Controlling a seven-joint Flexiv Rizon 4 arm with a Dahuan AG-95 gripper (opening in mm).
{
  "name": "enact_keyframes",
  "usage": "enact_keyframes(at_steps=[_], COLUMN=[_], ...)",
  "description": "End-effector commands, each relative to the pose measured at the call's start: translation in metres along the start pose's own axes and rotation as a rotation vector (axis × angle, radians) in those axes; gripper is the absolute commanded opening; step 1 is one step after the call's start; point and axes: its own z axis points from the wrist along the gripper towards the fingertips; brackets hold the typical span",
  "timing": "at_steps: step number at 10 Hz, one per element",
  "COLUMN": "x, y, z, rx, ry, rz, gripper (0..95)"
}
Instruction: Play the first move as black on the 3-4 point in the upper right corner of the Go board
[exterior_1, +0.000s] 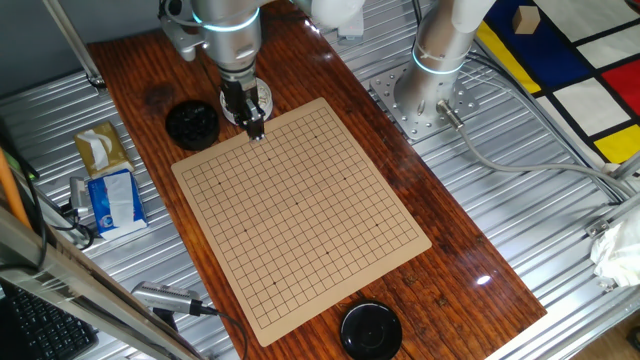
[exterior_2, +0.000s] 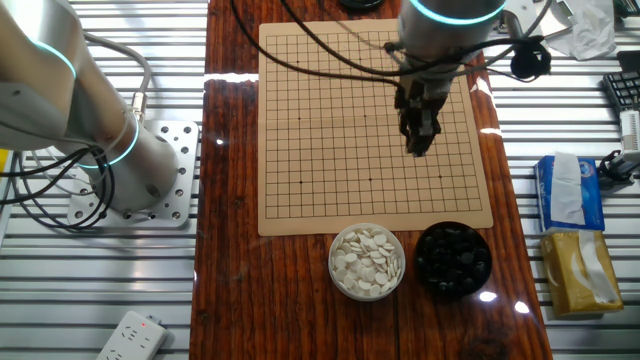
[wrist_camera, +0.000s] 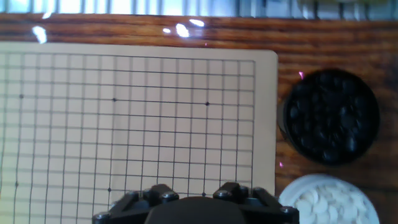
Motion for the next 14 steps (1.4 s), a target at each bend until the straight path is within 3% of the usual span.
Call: enact_keyframes(at_steps=[1,8,14], x=[-0.001,0.0,0.001], y=[0.0,-0.002,-0.014], z=[0.0,0.004,0.006], rx=[-0.012,-0.013,-0.012], ry=[-0.02,-0.005,0.002], rz=[-0.062,-0.078,-0.084], gripper=[0.0,0.0,0.0])
